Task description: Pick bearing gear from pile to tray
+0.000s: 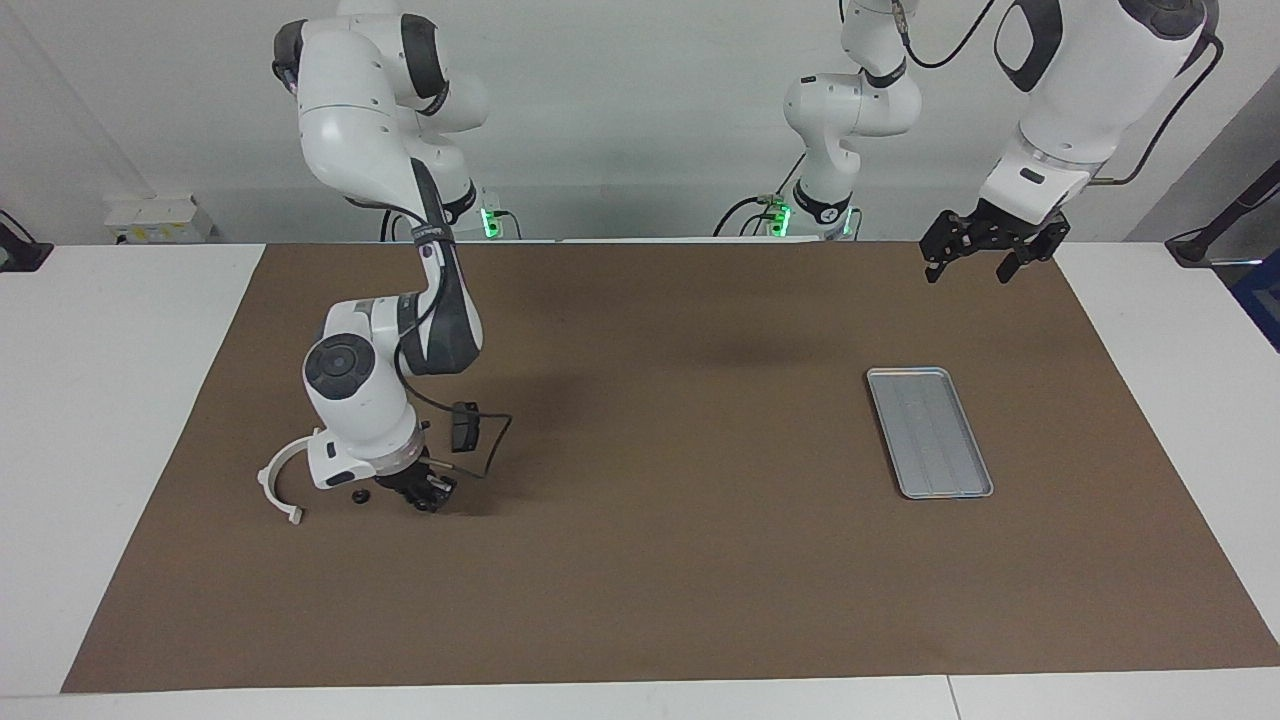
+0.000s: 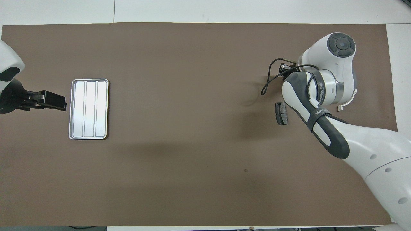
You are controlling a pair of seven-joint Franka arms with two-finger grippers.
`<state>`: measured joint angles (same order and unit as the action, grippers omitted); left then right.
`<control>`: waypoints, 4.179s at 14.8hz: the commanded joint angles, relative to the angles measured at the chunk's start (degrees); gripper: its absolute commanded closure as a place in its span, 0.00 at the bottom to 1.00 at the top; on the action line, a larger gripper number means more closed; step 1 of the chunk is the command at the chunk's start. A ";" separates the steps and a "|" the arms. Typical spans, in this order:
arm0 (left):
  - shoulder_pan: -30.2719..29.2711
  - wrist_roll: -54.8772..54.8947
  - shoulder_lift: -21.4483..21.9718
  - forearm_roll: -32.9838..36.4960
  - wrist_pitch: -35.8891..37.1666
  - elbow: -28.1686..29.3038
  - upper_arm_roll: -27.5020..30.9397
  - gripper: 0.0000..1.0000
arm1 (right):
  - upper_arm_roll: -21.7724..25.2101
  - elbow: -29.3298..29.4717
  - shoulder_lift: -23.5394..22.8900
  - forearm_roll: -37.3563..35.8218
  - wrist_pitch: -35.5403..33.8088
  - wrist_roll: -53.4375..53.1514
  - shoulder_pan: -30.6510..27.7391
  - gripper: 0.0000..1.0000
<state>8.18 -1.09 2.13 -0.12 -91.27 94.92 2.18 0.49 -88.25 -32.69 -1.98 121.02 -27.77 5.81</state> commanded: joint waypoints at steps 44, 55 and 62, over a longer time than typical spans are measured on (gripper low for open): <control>-2.73 -1.46 4.11 -0.76 -5.67 6.77 0.89 0.00 | -1.55 -16.42 7.30 -0.22 9.31 -46.05 36.29 1.00; -2.47 -1.81 5.34 -0.67 -6.64 9.15 0.89 0.00 | -1.46 -15.29 6.76 -0.48 7.83 -46.76 35.50 0.00; -1.94 -14.71 5.25 -0.76 -7.34 9.15 0.54 0.00 | -1.37 -5.70 10.35 0.31 -3.68 -41.07 27.52 0.00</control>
<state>6.12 -11.13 5.53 -0.12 -97.23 101.86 2.92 -0.11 -95.21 -24.68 -1.48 119.92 -72.38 36.59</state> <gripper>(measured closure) 0.000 0.000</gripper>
